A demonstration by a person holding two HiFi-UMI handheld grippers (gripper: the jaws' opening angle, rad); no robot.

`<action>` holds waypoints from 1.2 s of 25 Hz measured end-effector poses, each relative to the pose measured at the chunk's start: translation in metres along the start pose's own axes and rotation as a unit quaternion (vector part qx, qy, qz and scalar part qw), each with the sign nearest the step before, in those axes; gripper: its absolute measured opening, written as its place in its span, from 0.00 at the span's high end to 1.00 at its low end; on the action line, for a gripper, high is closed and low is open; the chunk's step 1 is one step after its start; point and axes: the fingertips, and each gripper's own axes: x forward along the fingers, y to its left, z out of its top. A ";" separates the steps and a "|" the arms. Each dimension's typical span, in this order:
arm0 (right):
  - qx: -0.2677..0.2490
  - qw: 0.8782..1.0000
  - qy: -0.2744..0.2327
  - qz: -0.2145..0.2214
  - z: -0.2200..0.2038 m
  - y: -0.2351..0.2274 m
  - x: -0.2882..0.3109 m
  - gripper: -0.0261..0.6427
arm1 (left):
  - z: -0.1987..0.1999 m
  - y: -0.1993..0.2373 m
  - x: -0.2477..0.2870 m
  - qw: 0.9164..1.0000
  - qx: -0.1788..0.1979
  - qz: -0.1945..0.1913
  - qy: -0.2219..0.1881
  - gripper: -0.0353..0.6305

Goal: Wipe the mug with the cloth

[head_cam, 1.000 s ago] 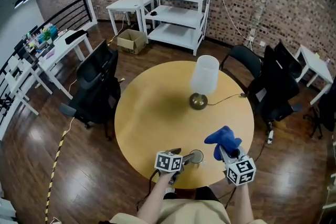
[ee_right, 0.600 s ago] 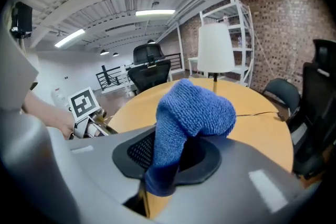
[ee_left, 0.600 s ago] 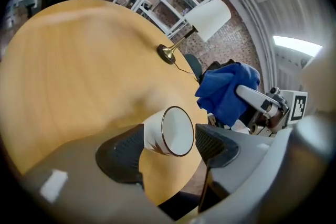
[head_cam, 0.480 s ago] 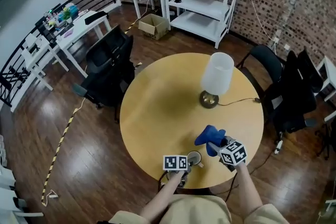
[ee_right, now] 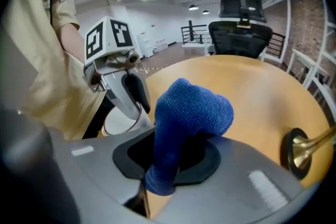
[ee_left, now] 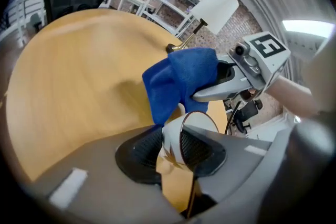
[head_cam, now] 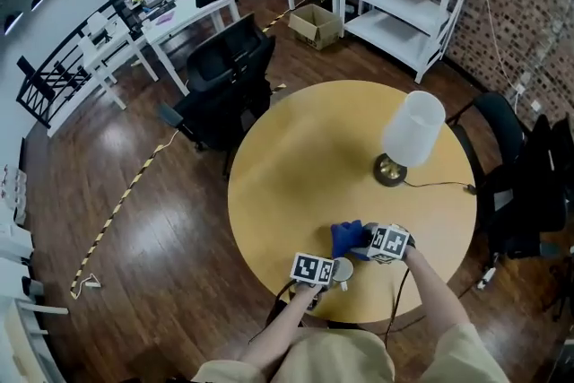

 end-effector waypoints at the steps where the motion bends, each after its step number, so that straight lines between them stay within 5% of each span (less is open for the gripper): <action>1: -0.018 1.000 0.011 0.023 -0.002 0.005 0.006 0.84 | 0.000 0.002 0.000 1.000 0.019 0.011 0.000 0.83; 5: -0.087 0.991 0.034 0.091 -0.006 0.028 0.025 0.84 | -0.004 0.011 -0.001 0.998 0.062 0.028 -0.001 0.90; 14: -0.221 0.959 0.115 0.133 -0.016 0.046 0.019 0.84 | -0.004 -0.002 0.005 0.985 0.169 0.023 0.035 0.90; 18: -0.255 0.952 0.128 0.114 -0.016 0.051 0.009 0.84 | -0.004 0.001 0.004 0.990 0.132 0.024 0.038 0.90; 24: -0.227 0.965 0.110 0.073 -0.026 0.068 -0.003 0.84 | -0.006 0.010 0.003 0.999 0.042 0.023 0.025 0.90; 30: -0.222 0.966 0.104 0.078 -0.036 0.107 0.004 0.84 | -0.003 0.015 0.003 1.000 0.006 0.024 0.019 0.90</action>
